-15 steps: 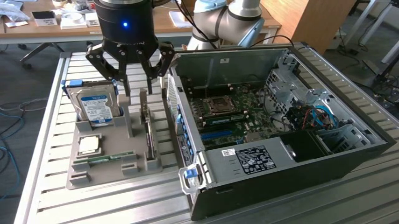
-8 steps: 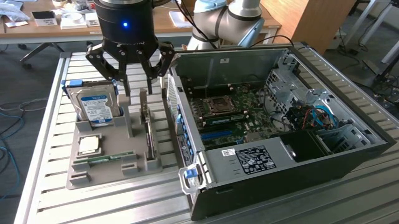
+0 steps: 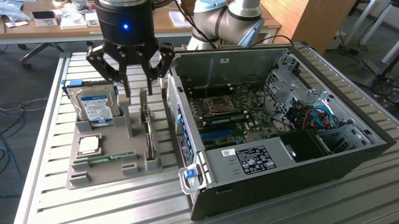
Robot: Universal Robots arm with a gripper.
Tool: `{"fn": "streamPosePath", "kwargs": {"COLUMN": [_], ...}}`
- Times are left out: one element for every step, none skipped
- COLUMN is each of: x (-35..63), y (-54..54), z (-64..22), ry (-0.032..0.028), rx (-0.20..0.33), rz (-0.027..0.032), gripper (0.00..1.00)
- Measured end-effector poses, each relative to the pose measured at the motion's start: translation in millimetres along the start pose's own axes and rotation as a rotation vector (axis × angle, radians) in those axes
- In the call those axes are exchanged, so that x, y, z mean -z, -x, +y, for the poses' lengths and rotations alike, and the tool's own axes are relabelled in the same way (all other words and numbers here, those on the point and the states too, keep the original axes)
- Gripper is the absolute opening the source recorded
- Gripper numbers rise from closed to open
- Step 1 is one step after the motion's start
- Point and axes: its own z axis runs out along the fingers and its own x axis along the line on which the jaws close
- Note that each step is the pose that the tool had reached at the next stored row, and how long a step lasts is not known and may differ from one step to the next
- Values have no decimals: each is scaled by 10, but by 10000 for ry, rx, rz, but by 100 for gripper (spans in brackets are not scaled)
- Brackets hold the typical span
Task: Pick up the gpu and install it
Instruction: 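Pick up the gpu and move the gpu toward the slot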
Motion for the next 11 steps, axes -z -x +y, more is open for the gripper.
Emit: {"fn": "streamPosePath", "kwargs": {"x": [-13, -28, -43, -59, -75, -90, -101, -107, -107, -107, -107], "y": [0, 0, -1, -1, -1, -2, -2, -2, -2, -2, -2], "z": [0, -1, -2, -2, -3, -4, -4, -4, -4, -4, -4], "ry": [-1, 0, -1, -1, -1, -1, -1, -2, -3, -3, -3], "rx": [0, 0, 0, 0, 0, 0, 0, 0, 0, 0, 0], "rz": [1, 0, 1, 1, 1, 1, 1, 1, 3, 3, 3], "gripper": [47, 47, 47, 47, 47, 47, 47, 47, 47, 47, 47]}}
